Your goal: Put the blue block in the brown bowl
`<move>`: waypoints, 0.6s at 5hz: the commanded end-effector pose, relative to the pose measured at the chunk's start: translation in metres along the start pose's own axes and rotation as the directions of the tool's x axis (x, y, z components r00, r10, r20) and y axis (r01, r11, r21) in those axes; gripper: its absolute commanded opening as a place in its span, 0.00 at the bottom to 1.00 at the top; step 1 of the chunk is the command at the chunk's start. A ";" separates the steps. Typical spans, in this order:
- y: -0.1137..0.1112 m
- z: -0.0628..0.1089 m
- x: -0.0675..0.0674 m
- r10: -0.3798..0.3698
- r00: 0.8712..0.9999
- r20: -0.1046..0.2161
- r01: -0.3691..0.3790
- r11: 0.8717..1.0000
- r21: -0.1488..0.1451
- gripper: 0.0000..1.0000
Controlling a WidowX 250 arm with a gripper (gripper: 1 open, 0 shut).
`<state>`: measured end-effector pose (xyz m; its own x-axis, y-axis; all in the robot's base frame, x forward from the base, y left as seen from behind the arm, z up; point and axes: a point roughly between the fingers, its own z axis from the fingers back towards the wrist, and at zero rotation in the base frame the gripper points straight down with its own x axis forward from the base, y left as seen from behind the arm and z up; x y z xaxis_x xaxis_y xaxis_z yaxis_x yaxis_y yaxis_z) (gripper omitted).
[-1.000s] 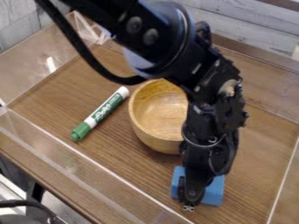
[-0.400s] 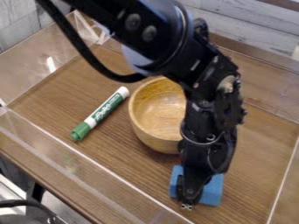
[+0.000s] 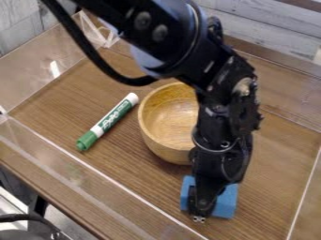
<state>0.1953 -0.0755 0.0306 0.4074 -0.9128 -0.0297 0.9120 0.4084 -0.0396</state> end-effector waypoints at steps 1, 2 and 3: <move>0.012 0.009 0.007 0.012 0.999 0.037 -0.014 0.999 0.040 0.00; 0.013 0.006 0.007 0.020 0.999 0.038 -0.021 0.999 0.040 0.00; 0.015 0.006 0.007 0.029 0.999 0.038 -0.030 0.999 0.041 0.00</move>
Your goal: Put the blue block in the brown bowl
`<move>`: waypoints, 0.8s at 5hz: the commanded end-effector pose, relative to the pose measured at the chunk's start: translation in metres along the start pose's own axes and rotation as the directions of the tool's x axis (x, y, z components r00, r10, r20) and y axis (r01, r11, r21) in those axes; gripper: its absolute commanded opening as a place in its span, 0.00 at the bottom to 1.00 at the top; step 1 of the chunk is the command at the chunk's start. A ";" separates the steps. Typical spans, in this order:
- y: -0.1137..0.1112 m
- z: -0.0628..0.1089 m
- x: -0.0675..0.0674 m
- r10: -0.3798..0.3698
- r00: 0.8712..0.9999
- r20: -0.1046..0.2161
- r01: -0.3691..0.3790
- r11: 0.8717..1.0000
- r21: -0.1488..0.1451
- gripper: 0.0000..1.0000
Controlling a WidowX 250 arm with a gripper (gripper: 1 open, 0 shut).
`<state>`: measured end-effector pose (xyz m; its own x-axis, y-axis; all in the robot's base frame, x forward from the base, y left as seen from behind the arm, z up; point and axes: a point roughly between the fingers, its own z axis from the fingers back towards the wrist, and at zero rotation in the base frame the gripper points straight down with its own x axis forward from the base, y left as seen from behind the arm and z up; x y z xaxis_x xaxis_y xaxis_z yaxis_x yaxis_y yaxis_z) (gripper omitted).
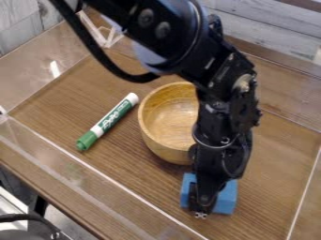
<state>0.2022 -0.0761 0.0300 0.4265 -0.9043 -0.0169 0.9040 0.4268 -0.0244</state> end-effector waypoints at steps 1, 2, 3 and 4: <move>0.011 0.007 0.004 0.018 1.000 0.023 -0.019 0.999 0.028 0.00; 0.012 0.007 0.004 0.031 0.999 0.022 -0.032 0.999 0.029 0.00; 0.014 0.009 0.004 0.047 0.999 0.019 -0.048 0.998 0.030 0.00; 0.016 0.013 0.004 0.064 0.998 0.012 -0.065 0.997 0.029 0.00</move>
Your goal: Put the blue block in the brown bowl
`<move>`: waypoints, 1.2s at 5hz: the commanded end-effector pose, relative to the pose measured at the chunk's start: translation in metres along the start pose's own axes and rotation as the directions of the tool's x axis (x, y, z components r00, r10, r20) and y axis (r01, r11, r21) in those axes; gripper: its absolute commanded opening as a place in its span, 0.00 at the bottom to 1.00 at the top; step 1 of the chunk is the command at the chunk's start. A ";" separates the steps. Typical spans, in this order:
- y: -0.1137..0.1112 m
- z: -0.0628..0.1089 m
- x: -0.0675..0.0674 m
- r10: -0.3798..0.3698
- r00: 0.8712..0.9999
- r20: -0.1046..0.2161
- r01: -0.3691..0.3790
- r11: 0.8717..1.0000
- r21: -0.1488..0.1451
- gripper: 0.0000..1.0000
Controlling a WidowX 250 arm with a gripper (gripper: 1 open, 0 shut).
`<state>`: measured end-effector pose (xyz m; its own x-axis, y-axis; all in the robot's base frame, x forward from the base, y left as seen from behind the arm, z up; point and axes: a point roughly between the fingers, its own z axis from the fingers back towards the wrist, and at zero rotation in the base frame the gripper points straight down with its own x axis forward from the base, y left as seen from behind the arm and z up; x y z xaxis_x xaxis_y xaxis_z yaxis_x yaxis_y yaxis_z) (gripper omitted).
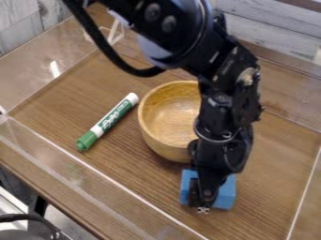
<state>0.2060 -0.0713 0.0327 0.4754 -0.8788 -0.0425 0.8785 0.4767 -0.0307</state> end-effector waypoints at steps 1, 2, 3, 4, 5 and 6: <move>0.012 0.016 0.006 0.024 0.999 0.028 -0.025 0.999 0.035 0.00; 0.013 0.026 0.005 0.042 0.999 0.017 -0.042 0.999 0.033 0.00; 0.017 0.046 0.003 0.083 0.997 -0.003 -0.083 0.996 0.035 0.00; 0.023 0.076 -0.001 0.186 0.982 -0.020 -0.185 0.981 0.054 0.00; 0.034 0.096 -0.008 0.340 0.940 -0.019 -0.338 0.937 0.089 0.00; 0.043 0.103 -0.013 0.410 0.912 -0.008 -0.407 0.906 0.120 0.00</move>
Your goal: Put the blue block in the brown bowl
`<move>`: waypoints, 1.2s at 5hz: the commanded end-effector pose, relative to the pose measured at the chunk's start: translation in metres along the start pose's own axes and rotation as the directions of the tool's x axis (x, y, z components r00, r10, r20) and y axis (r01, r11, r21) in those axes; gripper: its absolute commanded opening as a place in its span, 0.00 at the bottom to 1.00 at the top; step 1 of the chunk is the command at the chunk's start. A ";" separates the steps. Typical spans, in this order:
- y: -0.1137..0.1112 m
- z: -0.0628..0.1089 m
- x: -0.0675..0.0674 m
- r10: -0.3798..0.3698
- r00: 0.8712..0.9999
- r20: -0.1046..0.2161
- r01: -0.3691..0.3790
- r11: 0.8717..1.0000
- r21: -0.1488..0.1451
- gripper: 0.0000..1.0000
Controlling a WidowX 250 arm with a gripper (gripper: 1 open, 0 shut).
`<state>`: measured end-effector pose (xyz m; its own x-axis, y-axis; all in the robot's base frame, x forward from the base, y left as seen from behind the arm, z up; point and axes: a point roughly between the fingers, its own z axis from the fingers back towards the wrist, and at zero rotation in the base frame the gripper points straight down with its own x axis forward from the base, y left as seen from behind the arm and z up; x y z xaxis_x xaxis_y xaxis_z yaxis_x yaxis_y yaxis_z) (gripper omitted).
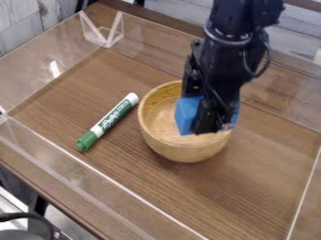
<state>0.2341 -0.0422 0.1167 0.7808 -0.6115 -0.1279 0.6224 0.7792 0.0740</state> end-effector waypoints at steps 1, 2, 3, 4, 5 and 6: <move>0.013 0.015 0.003 0.023 0.996 0.089 -0.028 0.998 0.054 0.00; 0.016 0.011 0.003 0.020 0.994 0.106 -0.027 0.997 0.067 0.00; 0.017 0.008 0.002 0.018 0.993 0.116 -0.027 0.997 0.074 0.00; 0.018 0.005 0.002 0.030 0.991 0.127 -0.041 0.996 0.082 0.00; 0.020 0.002 -0.001 0.056 0.989 0.134 -0.066 0.995 0.075 0.00; 0.022 -0.001 -0.004 0.077 0.987 0.140 -0.088 0.994 0.069 0.00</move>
<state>0.2403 -0.0241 0.1045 0.8222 -0.5681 -0.0349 0.5674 0.8132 0.1295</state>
